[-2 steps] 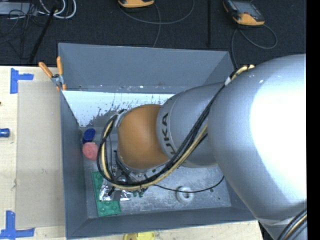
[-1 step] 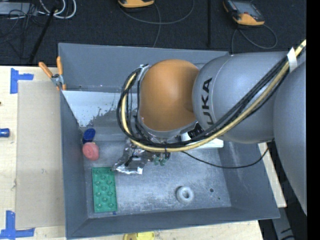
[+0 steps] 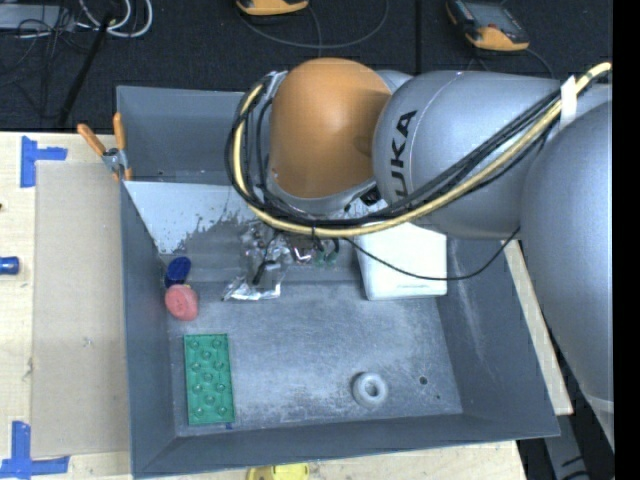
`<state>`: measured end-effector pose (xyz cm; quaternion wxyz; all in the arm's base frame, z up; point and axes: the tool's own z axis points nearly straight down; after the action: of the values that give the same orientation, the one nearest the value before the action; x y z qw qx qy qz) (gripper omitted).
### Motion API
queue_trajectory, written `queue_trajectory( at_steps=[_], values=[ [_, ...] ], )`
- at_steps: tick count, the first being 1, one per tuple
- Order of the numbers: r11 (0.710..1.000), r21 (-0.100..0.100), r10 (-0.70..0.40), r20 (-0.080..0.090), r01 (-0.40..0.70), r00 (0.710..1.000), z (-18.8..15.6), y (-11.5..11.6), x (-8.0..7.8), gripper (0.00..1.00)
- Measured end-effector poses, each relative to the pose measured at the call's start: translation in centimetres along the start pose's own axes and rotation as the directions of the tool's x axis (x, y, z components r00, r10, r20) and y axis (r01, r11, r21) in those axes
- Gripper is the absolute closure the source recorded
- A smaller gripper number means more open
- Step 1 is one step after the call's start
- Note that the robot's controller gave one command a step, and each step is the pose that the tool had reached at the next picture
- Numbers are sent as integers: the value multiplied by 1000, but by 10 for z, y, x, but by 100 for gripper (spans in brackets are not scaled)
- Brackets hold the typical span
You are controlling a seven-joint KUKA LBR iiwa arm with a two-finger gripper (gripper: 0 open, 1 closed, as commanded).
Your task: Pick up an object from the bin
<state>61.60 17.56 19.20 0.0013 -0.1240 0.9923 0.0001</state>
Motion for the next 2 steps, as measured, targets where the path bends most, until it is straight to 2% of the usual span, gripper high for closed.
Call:
queue_trajectory(
  at_steps=[1,2],
  values=[
    [943,-3,-333,-7,333,943,54,27,4,100],
    [710,0,-704,0,704,710,36,-10,8,100]
  ],
)
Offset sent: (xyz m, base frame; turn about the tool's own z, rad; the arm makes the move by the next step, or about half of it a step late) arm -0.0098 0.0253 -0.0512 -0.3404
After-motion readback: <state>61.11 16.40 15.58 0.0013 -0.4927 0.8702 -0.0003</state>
